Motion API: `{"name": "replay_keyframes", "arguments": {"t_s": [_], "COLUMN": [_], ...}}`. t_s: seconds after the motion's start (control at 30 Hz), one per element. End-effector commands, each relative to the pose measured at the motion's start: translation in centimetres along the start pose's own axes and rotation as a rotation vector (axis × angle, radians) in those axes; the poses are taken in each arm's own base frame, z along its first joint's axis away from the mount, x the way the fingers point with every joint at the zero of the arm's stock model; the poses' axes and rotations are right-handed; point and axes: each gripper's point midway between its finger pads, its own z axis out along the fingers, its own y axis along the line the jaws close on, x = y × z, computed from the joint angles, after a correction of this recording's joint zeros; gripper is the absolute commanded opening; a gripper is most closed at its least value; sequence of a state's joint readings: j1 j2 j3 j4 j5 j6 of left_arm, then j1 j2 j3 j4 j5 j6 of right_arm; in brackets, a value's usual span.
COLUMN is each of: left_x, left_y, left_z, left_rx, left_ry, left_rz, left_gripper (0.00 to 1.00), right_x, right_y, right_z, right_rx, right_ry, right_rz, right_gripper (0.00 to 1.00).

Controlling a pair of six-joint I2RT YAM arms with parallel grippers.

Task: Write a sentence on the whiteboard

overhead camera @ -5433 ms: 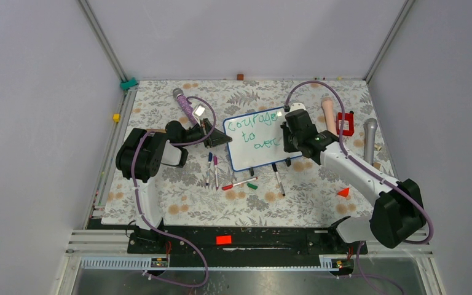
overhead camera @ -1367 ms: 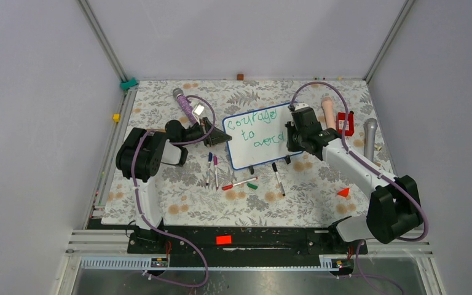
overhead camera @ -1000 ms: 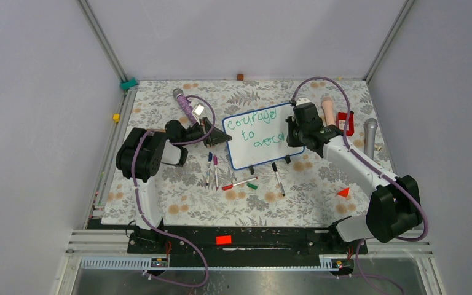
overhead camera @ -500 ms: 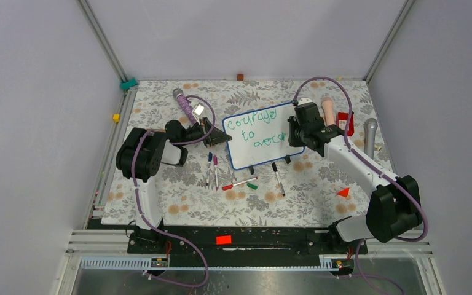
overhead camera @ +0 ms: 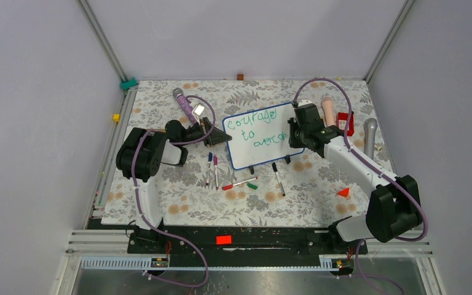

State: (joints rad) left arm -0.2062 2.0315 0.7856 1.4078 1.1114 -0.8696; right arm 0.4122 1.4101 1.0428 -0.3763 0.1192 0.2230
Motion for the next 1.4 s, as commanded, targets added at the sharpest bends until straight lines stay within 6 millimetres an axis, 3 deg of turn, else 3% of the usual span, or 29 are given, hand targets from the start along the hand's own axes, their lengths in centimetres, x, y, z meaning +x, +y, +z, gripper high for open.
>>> {"name": "replay_keyframes", "arguments": {"t_s": [0.0,0.27,0.7,1.37], "left_x": [-0.8,-0.9,-0.8,-0.8], "left_y": [-0.9,-0.9,-1.1,-1.1], "left_z": [0.6,0.9,1.0,1.0], "left_rx": [0.038,0.039,0.042,0.043], "left_ry": [-0.012,-0.015,-0.014,-0.011], "left_rz": [0.066,0.064,0.066,0.065], "left_gripper": [0.00,0.00,0.00,0.00], "right_x": [-0.5,0.8,0.8,-3.4], "right_y": [-0.4,-0.6,-0.8,-0.3], "right_z": [0.1,0.7,0.9,-0.1], "right_rx": [0.021,0.029,0.043,0.034], "right_ry": [-0.004,0.024,0.032,-0.050], "right_rz": [0.003,0.004,0.006,0.019], "right_gripper": [0.00,0.00,0.00,0.00]}}
